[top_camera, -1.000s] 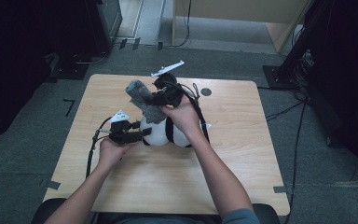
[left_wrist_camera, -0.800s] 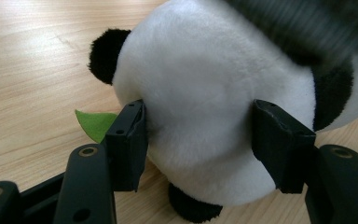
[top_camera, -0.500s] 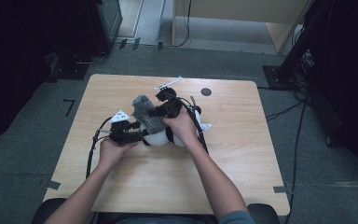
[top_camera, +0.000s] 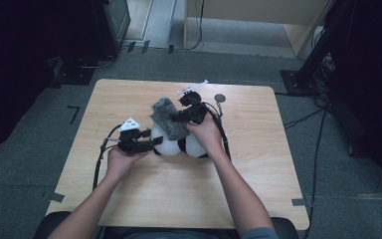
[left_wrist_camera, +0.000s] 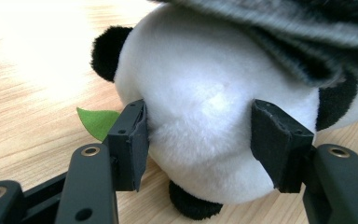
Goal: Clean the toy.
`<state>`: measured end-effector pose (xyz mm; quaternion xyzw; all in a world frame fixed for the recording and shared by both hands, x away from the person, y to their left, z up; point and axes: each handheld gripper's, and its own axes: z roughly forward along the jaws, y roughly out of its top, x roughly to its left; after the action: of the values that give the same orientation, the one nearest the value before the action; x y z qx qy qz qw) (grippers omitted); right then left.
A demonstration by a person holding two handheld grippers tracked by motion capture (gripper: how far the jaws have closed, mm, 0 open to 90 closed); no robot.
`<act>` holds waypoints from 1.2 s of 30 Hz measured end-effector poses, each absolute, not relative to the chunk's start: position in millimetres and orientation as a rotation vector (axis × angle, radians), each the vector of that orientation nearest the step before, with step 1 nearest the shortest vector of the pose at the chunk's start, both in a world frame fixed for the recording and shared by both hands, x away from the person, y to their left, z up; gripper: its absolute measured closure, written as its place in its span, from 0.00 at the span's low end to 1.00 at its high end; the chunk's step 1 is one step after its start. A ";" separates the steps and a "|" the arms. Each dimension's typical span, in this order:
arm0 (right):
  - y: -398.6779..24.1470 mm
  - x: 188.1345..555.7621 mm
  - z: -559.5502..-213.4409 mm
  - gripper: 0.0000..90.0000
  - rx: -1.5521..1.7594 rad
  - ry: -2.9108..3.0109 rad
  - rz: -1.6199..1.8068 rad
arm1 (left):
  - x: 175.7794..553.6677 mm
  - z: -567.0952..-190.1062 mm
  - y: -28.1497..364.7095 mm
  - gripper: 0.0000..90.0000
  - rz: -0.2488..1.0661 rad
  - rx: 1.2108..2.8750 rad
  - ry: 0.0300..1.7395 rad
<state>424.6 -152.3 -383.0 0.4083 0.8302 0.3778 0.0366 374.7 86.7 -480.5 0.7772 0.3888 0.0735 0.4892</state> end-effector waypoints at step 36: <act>-280.1 395.4 -368.7 0.87 1.466 2.341 1.152 | 376.4 -480.4 87.2 0.46 0.170 1.888 0.940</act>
<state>395.4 -280.1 -368.7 0.4885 0.7802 0.3837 0.0743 376.4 87.2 -480.4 0.7774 0.3871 0.0701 0.4908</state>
